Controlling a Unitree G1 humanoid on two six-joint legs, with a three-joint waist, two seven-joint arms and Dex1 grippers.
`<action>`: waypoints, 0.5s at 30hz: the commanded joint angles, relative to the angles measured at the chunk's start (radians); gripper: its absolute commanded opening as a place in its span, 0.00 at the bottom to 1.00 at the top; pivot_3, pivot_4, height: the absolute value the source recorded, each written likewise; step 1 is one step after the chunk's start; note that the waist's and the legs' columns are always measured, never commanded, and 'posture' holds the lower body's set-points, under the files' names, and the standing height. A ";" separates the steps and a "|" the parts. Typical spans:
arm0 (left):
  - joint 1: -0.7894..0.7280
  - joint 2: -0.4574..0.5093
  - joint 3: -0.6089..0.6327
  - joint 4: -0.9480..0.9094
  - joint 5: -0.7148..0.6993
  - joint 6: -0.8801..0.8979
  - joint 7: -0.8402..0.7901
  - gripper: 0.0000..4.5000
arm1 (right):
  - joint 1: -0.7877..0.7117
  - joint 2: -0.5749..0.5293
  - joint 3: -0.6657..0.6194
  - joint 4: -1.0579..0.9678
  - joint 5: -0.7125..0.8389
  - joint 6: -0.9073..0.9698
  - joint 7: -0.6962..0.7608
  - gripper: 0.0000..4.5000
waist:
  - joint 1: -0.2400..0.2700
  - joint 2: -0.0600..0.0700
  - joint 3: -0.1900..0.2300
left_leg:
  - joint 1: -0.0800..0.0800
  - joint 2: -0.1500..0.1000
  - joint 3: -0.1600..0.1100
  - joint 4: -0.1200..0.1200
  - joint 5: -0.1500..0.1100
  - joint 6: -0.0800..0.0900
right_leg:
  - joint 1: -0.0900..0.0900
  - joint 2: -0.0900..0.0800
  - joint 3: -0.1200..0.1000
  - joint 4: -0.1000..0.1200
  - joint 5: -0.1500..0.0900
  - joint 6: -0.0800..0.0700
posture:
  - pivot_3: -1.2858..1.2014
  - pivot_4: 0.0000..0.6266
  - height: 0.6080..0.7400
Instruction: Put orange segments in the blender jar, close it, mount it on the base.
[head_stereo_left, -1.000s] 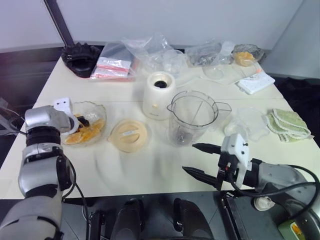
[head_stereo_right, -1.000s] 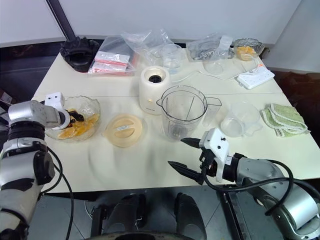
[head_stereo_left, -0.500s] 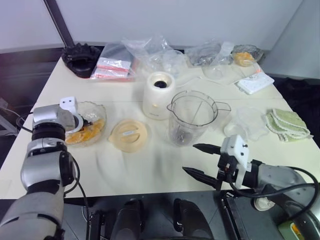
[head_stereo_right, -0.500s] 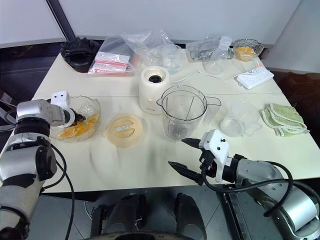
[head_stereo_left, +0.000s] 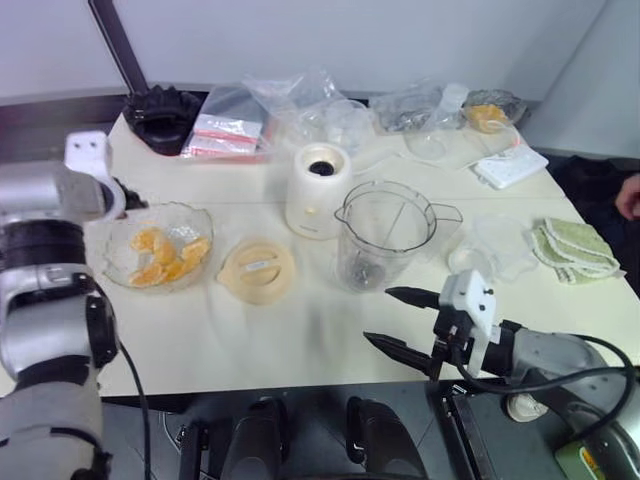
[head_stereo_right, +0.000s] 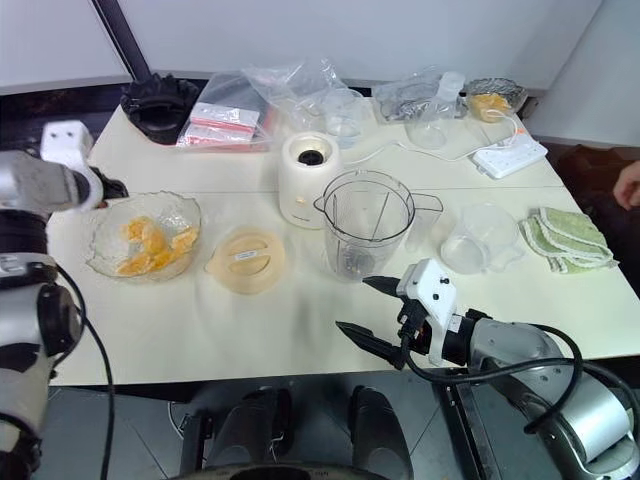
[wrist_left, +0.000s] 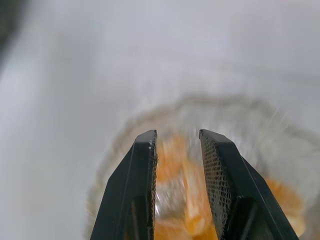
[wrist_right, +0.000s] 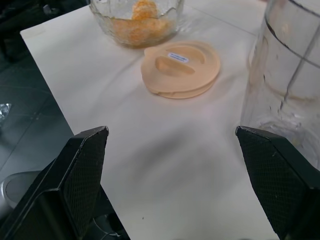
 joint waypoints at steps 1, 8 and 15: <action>-0.009 0.054 -0.069 -0.026 -0.003 -0.050 -0.147 0.31 | 0.021 -0.001 -0.045 -0.002 0.010 -0.006 -0.003 0.95 | 0.000 0.000 0.000 | 0.000 0.000 0.000 0.000 0.000 0.000 | 0.000 0.000 0.000 0.000 0.000 0.000 | 0.52 0.24 1.00; 0.068 0.003 -0.033 -0.095 -0.001 0.112 -0.113 0.36 | 0.052 0.019 -0.041 -0.020 0.000 -0.008 -0.036 0.95 | 0.000 0.000 0.000 | 0.000 0.000 0.000 0.001 0.000 0.000 | 0.000 -0.001 0.000 0.000 0.000 0.000 | 0.52 0.24 1.00; 0.176 -0.109 0.090 -0.191 0.010 0.195 0.036 0.99 | 0.041 0.021 -0.023 -0.017 0.006 -0.004 -0.041 0.95 | 0.000 -0.001 0.000 | -0.001 0.000 -0.001 0.002 0.000 0.000 | 0.000 0.000 0.000 0.001 0.000 0.000 | 0.52 0.24 1.00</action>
